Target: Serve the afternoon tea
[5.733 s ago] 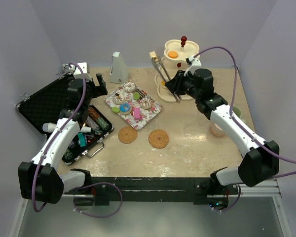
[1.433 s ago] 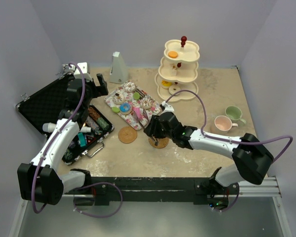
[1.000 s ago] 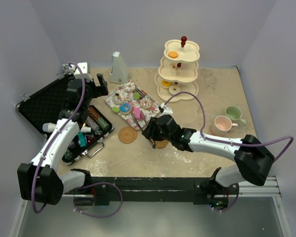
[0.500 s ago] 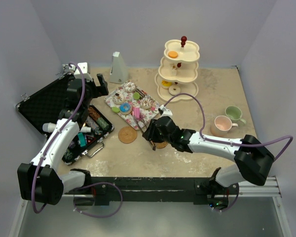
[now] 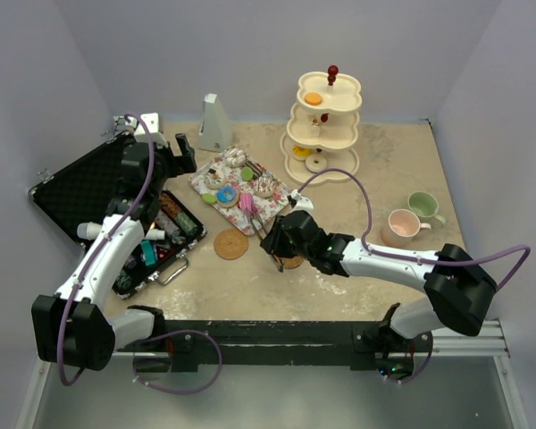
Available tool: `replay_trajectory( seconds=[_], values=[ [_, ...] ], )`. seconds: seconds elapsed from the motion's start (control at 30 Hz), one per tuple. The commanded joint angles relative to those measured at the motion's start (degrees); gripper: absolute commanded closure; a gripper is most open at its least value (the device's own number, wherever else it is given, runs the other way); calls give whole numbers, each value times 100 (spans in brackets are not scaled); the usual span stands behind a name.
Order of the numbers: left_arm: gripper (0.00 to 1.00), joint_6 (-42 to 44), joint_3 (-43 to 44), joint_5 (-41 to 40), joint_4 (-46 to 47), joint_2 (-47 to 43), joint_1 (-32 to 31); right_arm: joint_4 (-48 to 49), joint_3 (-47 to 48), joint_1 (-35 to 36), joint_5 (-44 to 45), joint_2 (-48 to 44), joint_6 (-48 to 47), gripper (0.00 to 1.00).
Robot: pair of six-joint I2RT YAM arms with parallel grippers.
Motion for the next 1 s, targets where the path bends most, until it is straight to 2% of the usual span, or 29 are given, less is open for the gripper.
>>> replay_trajectory(
  seconds=[0.0,0.47,0.73,0.97],
  values=[
    [0,-63,96,35,197,2,-39,76,88,28,308,-261,97,74],
    [0,-55,96,0,188,2,-39,129,308,-359,247,-385,-350,75],
    [0,-55,105,18,188,11,-39,261,71,-368,229,-253,-368,59],
    [0,-55,96,26,188,46,-39,490,-44,-368,88,-253,-341,54]
  ],
)
